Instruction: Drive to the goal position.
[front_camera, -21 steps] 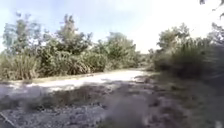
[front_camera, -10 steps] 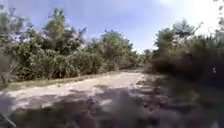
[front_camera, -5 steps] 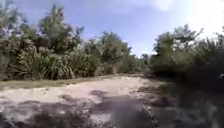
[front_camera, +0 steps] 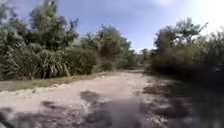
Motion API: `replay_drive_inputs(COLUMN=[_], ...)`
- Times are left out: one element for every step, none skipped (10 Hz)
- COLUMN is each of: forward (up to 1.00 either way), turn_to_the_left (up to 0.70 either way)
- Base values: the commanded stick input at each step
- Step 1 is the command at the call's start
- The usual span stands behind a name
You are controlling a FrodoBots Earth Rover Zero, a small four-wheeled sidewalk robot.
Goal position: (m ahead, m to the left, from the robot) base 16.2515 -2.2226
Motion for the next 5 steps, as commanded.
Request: replay_drive_inputs(forward=[0.7,0.7,0.7,0.7,0.7], turn_to_the_left=[0.0,0.0,0.0,0.0,0.0])
